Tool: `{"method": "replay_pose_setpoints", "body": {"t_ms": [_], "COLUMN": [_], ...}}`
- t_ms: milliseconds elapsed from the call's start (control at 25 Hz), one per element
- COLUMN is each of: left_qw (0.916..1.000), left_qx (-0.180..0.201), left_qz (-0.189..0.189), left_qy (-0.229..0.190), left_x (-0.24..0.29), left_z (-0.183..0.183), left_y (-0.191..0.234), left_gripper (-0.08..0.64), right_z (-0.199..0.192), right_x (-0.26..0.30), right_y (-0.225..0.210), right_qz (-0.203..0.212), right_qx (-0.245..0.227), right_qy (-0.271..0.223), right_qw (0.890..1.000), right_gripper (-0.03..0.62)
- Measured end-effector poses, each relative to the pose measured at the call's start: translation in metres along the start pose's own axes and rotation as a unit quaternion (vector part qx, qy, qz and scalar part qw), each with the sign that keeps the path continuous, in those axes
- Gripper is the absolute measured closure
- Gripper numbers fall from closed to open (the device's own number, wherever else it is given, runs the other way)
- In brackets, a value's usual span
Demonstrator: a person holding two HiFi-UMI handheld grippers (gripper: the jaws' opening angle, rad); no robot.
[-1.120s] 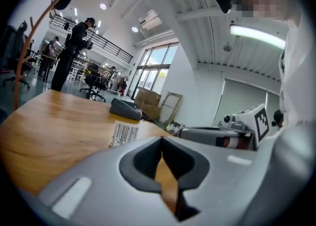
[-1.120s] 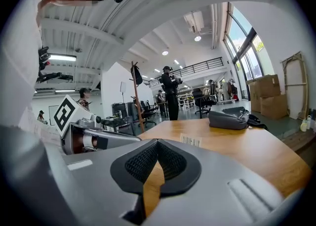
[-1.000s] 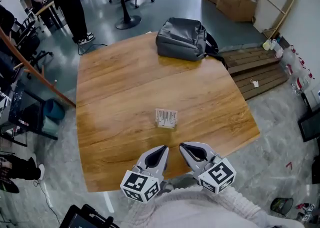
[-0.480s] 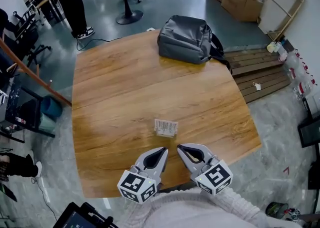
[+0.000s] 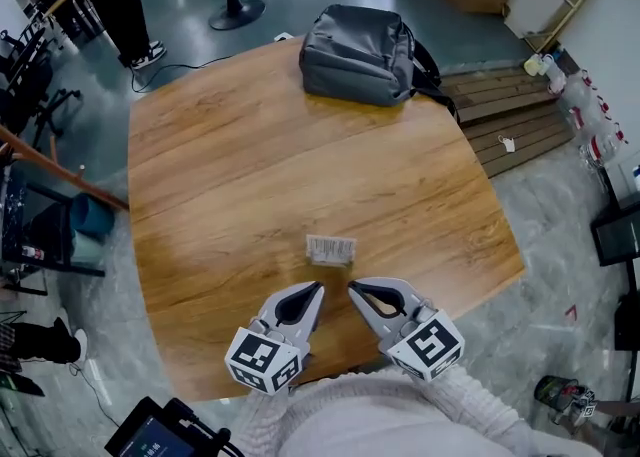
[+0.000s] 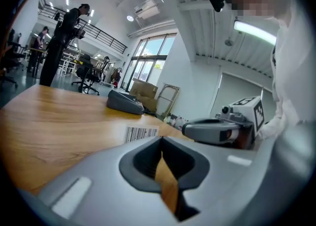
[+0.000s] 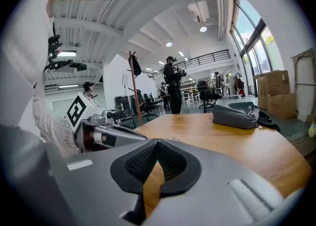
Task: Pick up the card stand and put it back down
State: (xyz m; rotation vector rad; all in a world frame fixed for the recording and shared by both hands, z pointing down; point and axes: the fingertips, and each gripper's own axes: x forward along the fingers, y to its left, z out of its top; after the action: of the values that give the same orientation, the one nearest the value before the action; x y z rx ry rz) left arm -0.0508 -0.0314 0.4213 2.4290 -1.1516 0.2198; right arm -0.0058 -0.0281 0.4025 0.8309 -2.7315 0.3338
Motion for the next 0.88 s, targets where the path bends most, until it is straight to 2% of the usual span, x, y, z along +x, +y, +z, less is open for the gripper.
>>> {"method": "replay_pose_setpoints", "body": {"t_ms": [240,360,440,560,720,880], "left_qw": [0.9996,0.9995,0.9992,0.9984,0.9968,0.9937], "left_qx": [0.022,0.012,0.007,0.021,0.035,0.064], "left_qz": [-0.009,-0.015,-0.019,-0.016,-0.019,-0.041], "left_qy": [0.014,0.024,0.033,0.049,0.070,0.083], "left_x": [0.016,0.020,0.023,0.026,0.032,0.040], "left_z": [-0.017,-0.026,-0.031,-0.040,-0.050,-0.058], "left_y": [0.021,0.028,0.031,0.041,0.055,0.066], "left_gripper": [0.552,0.548,0.521,0.471,0.428,0.380], "right_z": [-0.019,-0.033,-0.041,-0.049,-0.058,-0.074], "right_x": [0.013,0.019,0.020,0.024,0.031,0.039], "right_y": [-0.009,-0.012,-0.016,-0.028,-0.039,-0.047], "right_qz": [-0.001,0.006,0.007,0.006,0.000,-0.003], "right_qx": [0.013,0.015,0.014,-0.001,0.027,0.020], "right_qy": [0.010,0.038,0.053,0.060,0.070,0.081], "right_qw": [1.000,0.999,0.998,0.998,0.997,0.996], "right_gripper": [0.594,0.594,0.592,0.592,0.527,0.456]}}
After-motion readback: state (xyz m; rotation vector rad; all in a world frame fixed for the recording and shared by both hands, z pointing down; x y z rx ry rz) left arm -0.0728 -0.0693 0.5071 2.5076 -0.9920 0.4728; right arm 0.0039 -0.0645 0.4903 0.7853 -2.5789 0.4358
